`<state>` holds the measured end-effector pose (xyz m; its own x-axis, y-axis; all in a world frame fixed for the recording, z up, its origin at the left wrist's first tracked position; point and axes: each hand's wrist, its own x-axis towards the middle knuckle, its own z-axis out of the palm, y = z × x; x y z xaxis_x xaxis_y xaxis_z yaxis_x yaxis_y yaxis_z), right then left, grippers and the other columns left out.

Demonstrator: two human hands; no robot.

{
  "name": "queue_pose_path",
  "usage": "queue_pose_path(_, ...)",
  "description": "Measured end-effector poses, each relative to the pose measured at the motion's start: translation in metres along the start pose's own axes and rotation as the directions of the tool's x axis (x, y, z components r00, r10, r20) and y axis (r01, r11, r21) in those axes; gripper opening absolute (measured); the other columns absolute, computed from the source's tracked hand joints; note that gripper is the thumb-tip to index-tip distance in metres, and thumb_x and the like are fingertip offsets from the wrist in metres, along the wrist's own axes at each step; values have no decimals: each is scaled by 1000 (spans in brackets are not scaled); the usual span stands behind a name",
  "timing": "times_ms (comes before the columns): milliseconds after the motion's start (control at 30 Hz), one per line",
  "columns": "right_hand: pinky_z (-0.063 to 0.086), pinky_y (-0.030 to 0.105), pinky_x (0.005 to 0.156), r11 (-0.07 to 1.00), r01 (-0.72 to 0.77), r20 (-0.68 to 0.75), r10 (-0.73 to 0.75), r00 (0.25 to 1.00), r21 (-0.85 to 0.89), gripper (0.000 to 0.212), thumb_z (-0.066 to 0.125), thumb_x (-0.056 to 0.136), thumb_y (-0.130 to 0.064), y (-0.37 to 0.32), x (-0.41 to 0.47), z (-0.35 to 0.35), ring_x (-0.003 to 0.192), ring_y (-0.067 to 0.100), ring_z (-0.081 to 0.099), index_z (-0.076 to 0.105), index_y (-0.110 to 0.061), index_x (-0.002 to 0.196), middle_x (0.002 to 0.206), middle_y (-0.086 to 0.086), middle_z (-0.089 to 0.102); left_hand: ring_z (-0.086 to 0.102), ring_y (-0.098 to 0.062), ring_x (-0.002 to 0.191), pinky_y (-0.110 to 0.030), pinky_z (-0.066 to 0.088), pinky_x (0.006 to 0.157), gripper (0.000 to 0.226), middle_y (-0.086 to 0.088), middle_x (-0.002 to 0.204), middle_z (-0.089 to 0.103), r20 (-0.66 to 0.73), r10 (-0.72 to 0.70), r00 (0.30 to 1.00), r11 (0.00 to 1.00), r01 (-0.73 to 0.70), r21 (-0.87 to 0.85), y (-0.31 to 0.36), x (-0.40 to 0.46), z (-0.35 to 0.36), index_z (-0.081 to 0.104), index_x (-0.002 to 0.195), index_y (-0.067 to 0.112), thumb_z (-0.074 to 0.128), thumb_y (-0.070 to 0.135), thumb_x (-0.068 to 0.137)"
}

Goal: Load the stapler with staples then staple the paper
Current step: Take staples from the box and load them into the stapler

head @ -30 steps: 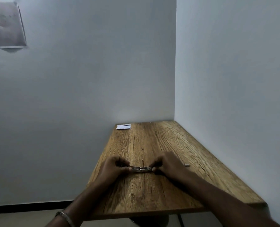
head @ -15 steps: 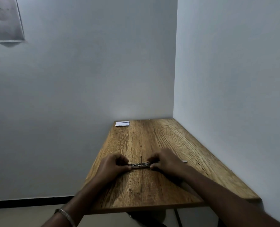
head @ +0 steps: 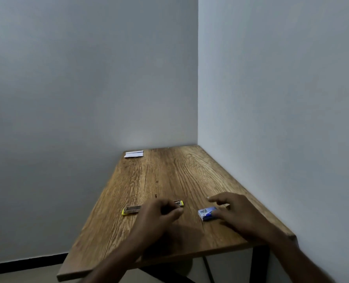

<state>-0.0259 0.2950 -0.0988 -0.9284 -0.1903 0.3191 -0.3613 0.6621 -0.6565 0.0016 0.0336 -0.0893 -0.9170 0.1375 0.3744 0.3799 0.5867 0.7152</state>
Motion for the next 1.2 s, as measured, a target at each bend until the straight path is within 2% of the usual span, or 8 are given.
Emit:
queue_pose_path(67,42,3,87,995,71,57,-67,996,-73,36,76,85,-23,4,1,5,116,-6,57,71,-26,121,125,-14,66,67,6,79,-18,54,74,13,15,83,75,51,19,999,995,-24,99,8,4,19,78,92,29,73,39,86)
queue_pose_path(200,39,1,86,991,110,43,-107,993,-75,28,76,85,-22,4,6,10,122,-8,53,75,-25,112,116,-12,71,65,4,87,-29,56,84,23,14,97,74,79,8,997,974,-26,226,11,13,42,76,104,30,70,42,86)
queue_pose_path(533,44,6,80,994,100,44,-97,994,-47,31,79,81,-29,5,12,19,104,-16,54,74,-30,112,109,-20,69,70,8,78,-28,61,78,35,10,79,75,21,-86,996,993,88,-73,0,16,46,61,98,31,84,17,75)
queue_pose_path(733,47,6,73,996,93,46,-94,995,15,37,83,75,-32,2,12,20,95,-15,60,75,-32,111,98,-24,70,64,3,88,-22,56,80,47,11,100,70,62,-65,996,996,60,72,-1,21,51,62,116,31,84,33,74)
queue_pose_path(833,51,13,80,995,81,63,-85,994,60,42,85,72,-31,1,11,16,97,-9,64,75,-32,112,103,-20,73,61,2,95,-23,54,85,44,11,113,69,35,26,999,974,-33,223,0,20,55,67,120,30,77,43,79)
queue_pose_path(900,50,11,81,995,84,55,-87,995,51,40,83,75,-26,3,11,13,98,-12,63,74,-32,113,103,-24,71,62,-1,98,-31,55,89,37,11,112,70,22,51,998,971,-55,232,-1,20,55,70,117,29,74,43,82)
queue_pose_path(1067,44,0,76,996,91,45,-91,995,15,36,81,80,-22,5,8,9,97,-21,58,74,-33,113,102,-30,64,59,0,97,-27,54,90,31,11,112,64,12,75,997,972,-76,221,-5,21,53,71,112,30,74,39,83)
queue_pose_path(1200,46,2,79,997,75,43,-75,996,7,37,80,81,-25,8,7,3,99,-18,59,73,-32,117,115,-28,62,60,-2,97,-30,54,90,29,11,109,66,8,85,996,974,-85,211,-6,21,53,72,109,28,76,37,82)
